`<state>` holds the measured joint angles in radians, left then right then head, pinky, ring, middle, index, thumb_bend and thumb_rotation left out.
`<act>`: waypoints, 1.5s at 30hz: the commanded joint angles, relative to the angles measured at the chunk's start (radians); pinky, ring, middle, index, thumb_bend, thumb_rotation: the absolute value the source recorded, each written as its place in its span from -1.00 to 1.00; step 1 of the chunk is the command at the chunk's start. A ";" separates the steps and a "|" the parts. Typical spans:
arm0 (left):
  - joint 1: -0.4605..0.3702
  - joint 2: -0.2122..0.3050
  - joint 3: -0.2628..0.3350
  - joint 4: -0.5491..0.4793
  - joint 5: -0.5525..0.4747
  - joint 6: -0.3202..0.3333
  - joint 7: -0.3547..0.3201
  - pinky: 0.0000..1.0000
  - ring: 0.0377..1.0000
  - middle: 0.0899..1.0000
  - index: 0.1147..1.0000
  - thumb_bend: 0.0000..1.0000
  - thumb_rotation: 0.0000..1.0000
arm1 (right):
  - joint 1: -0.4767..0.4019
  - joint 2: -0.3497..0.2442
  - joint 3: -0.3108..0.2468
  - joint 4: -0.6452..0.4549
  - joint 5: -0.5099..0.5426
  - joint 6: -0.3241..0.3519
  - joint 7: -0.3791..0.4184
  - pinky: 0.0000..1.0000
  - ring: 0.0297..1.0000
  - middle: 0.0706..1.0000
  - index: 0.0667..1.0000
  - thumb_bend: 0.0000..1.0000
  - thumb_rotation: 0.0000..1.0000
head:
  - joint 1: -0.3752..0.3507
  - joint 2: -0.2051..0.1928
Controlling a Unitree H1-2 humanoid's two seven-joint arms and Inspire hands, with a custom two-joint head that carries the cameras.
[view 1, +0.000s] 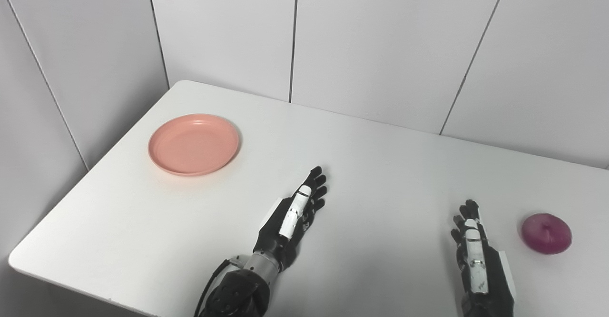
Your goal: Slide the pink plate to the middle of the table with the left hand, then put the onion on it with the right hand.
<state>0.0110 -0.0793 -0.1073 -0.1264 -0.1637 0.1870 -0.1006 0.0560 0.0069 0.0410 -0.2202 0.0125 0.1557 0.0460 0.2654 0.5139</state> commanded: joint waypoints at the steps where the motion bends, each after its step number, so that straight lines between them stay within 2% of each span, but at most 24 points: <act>1: -0.040 0.016 0.002 -0.043 0.004 -0.014 -0.012 0.99 0.96 0.99 0.96 -0.06 1.00 | -0.001 -0.001 0.008 -0.029 -0.010 -0.069 0.001 1.00 0.99 1.00 1.00 -0.90 1.00 | -0.001 0.000; 5: -0.061 0.031 0.014 -0.062 0.001 -0.016 -0.019 0.98 0.95 0.97 0.93 0.01 1.00 | 0.000 0.002 0.010 -0.027 -0.013 -0.070 -0.002 1.00 1.00 1.00 1.00 -0.92 1.00 | 0.001 -0.004; 8: -0.075 0.038 0.026 -0.073 -0.002 -0.023 -0.013 0.94 0.90 0.92 0.88 0.00 0.99 | 0.000 0.004 0.012 -0.028 -0.018 -0.068 -0.003 1.00 1.00 1.00 1.00 -0.92 1.00 | 0.002 -0.009; 12: -0.101 0.052 0.042 -0.118 -0.007 0.020 -0.006 0.91 0.88 0.89 0.84 -0.03 0.97 | 0.002 0.003 0.014 -0.028 -0.028 -0.070 -0.006 1.00 1.00 1.00 1.00 -0.94 1.00 | 0.006 -0.012; 19: -0.145 0.100 0.068 -0.158 -0.014 0.036 -0.021 0.93 0.91 0.93 0.88 -0.04 1.00 | 0.001 0.003 0.014 -0.026 -0.035 -0.070 -0.008 1.00 0.99 1.00 1.00 -0.95 1.00 | 0.010 -0.016; 30: -0.244 0.142 0.152 -0.233 -0.049 0.095 -0.001 0.94 0.93 0.95 0.91 -0.13 1.00 | 0.003 0.004 0.015 -0.029 -0.043 -0.067 -0.010 1.00 0.99 1.00 1.00 -0.95 1.00 | 0.014 -0.021; 34: -0.285 0.176 0.192 -0.228 -0.046 0.102 0.012 0.89 0.92 0.94 0.89 -0.12 1.00 | 0.002 0.003 0.011 -0.028 -0.033 -0.070 -0.007 1.00 0.99 1.00 1.00 -0.96 1.00 | 0.017 -0.023; 38: -0.323 0.211 0.245 -0.190 -0.088 0.106 0.011 0.99 0.96 0.97 0.91 -0.15 1.00 | -0.001 -0.004 0.010 -0.025 -0.026 -0.075 0.001 1.00 1.00 1.00 1.00 -0.97 1.00 | 0.025 -0.025; 45: -0.366 0.271 0.312 -0.107 -0.117 0.069 0.007 0.96 0.96 0.97 0.90 -0.15 1.00 | 0.000 -0.005 0.007 -0.031 -0.018 -0.065 0.002 1.00 1.00 1.00 1.00 -0.96 1.00 | 0.030 -0.028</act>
<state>-0.2999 0.1711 0.1958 -0.2199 -0.2740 0.2925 -0.0944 0.0590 0.0064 0.0474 -0.2205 -0.0122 0.1544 0.0440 0.2945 0.4847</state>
